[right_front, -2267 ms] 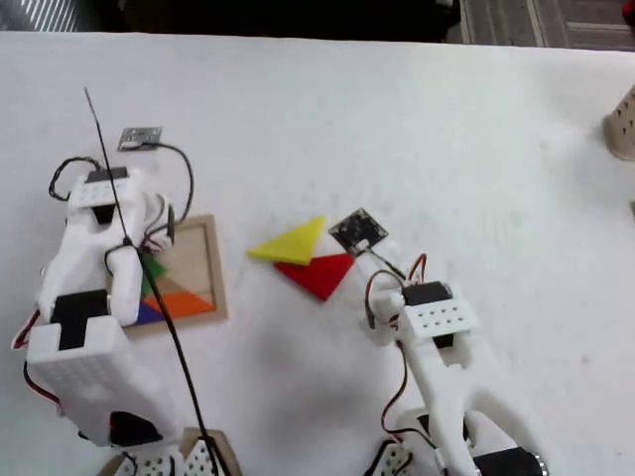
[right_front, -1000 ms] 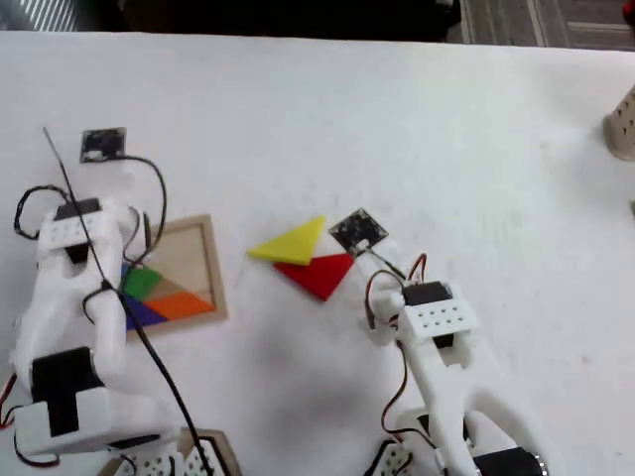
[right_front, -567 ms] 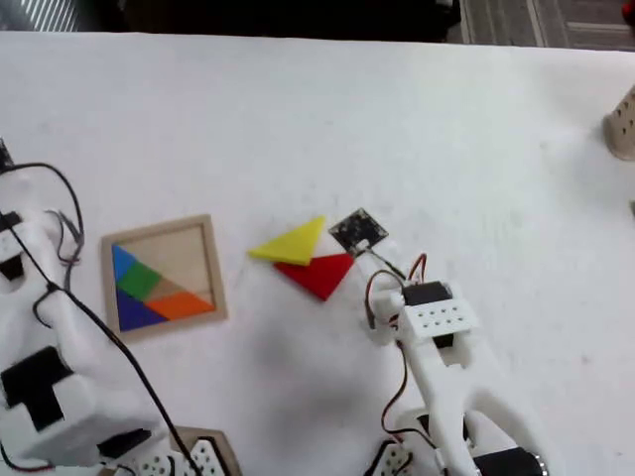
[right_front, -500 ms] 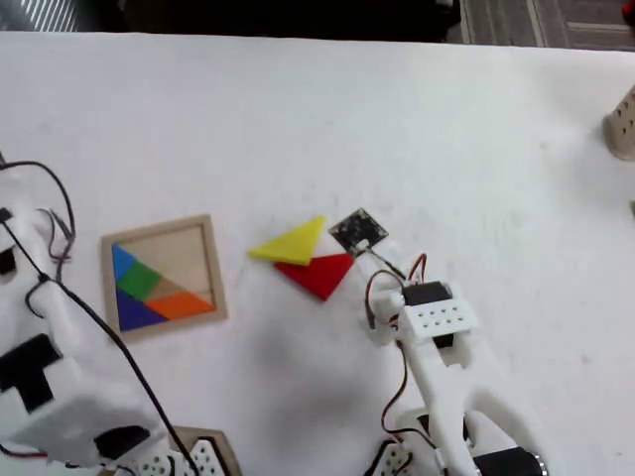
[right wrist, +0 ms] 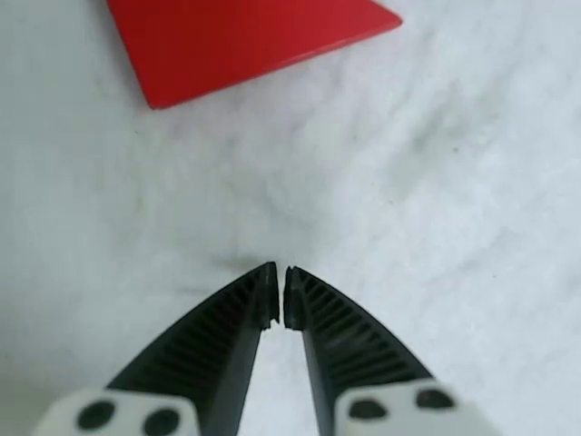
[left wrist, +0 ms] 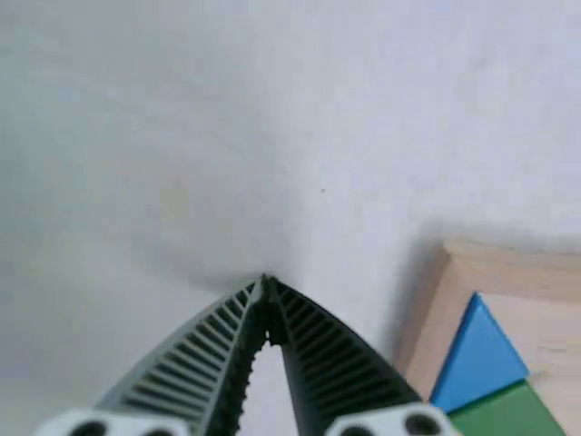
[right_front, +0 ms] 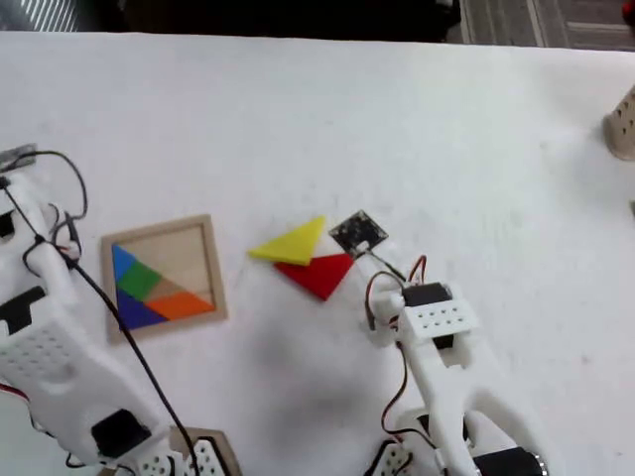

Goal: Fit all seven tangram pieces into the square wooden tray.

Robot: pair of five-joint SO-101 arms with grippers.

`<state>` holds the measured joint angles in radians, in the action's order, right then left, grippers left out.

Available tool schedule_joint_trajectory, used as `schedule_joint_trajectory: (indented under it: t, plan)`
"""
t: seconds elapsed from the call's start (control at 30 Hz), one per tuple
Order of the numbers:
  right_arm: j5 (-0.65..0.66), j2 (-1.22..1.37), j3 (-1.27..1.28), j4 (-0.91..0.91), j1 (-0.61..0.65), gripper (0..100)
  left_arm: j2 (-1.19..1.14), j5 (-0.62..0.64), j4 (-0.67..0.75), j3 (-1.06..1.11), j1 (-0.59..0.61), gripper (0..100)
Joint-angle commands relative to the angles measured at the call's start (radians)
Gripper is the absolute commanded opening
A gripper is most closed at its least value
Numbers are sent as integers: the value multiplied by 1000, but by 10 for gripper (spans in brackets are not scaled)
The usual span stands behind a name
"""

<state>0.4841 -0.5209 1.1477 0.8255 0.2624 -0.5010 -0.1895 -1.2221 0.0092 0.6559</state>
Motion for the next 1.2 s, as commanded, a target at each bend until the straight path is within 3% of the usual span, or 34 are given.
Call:
schedule_joint_trajectory:
  t: [0.0,0.13,0.27,0.9,1.17]
  plan:
    - [-2,-41,-3,-12,4,18,136,-9,18,137,-101,22]
    - [-2,-41,-3,-10,4,18,275,28,140,353,-211,22]
    - [-2,-41,-2,-7,2,18,366,107,199,445,-237,22]
    - [54,-42,-2,25,2,18,387,100,183,453,-495,23]
    - [52,-42,-8,25,-33,18,381,101,187,437,-499,24]
